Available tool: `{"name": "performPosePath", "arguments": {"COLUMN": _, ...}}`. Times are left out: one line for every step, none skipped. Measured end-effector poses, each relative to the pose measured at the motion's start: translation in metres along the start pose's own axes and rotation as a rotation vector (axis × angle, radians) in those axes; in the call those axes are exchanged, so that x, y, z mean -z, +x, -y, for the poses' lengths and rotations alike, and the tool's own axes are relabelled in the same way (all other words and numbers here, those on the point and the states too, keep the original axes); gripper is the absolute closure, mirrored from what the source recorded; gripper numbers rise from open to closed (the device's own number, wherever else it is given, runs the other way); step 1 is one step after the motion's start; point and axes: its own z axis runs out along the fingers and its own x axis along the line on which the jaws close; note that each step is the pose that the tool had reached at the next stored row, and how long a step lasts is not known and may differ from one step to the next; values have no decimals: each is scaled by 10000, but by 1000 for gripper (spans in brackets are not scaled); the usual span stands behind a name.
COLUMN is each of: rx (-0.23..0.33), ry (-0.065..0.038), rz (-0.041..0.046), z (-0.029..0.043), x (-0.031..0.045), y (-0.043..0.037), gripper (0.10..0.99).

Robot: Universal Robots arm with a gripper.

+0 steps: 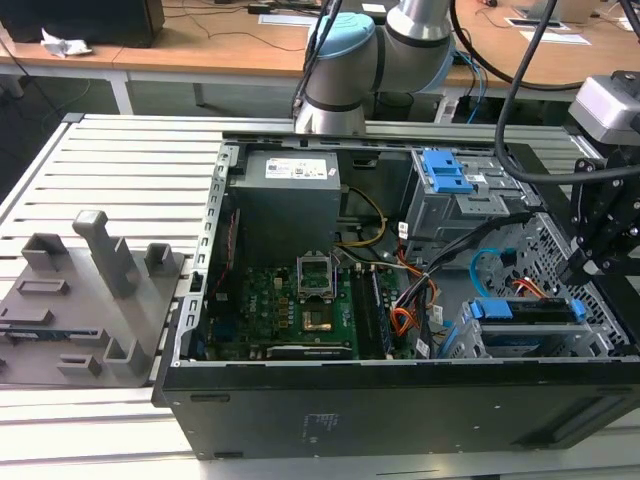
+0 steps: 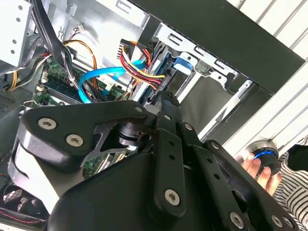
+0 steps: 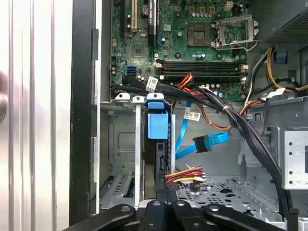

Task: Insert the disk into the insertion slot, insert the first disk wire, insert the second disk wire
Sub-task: 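Insert the first disk wire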

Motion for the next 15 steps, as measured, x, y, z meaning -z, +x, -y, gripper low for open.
{"name": "performPosePath", "arguments": {"rx": 0, "ry": 1, "rz": 1, "z": 0, "x": 0, "y": 0, "gripper": 980}}
{"name": "performPosePath", "arguments": {"rx": 0, "ry": 0, "rz": 1, "z": 0, "x": 0, "y": 0, "gripper": 980}}
{"name": "performPosePath", "arguments": {"rx": 0, "ry": 0, "rz": 0, "z": 0, "x": 1, "y": 0, "gripper": 980}}
{"name": "performPosePath", "arguments": {"rx": 0, "ry": 0, "rz": 0, "z": 0, "x": 1, "y": 0, "gripper": 980}}
{"name": "performPosePath", "arguments": {"rx": -1, "ry": 0, "rz": -3, "z": -12, "x": 2, "y": 0, "gripper": 980}}
{"name": "performPosePath", "arguments": {"rx": -1, "ry": 1, "rz": -2, "z": -25, "x": 1, "y": 0, "gripper": 980}}
{"name": "performPosePath", "arguments": {"rx": 0, "ry": 0, "rz": -1, "z": -36, "x": 0, "y": 1, "gripper": 980}}
{"name": "performPosePath", "arguments": {"rx": 0, "ry": 0, "rz": 0, "z": -74, "x": -2, "y": 1, "gripper": 980}}
{"name": "performPosePath", "arguments": {"rx": 0, "ry": 0, "rz": 0, "z": -104, "x": -3, "y": 2, "gripper": 980}}
{"name": "performPosePath", "arguments": {"rx": 0, "ry": 0, "rz": 1, "z": -131, "x": -5, "y": 2, "gripper": 980}}
{"name": "performPosePath", "arguments": {"rx": 0, "ry": 1, "rz": -1, "z": -147, "x": -5, "y": 2, "gripper": 980}}
{"name": "performPosePath", "arguments": {"rx": 1, "ry": 0, "rz": 0, "z": -174, "x": -7, "y": 3, "gripper": 980}}
{"name": "performPosePath", "arguments": {"rx": 0, "ry": 1, "rz": 1, "z": -200, "x": -8, "y": 4, "gripper": 980}}
{"name": "performPosePath", "arguments": {"rx": -1, "ry": 1, "rz": -1, "z": -212, "x": -8, "y": 4, "gripper": 980}}
{"name": "performPosePath", "arguments": {"rx": 2, "ry": 0, "rz": -1, "z": -212, "x": -8, "y": 4, "gripper": 980}}
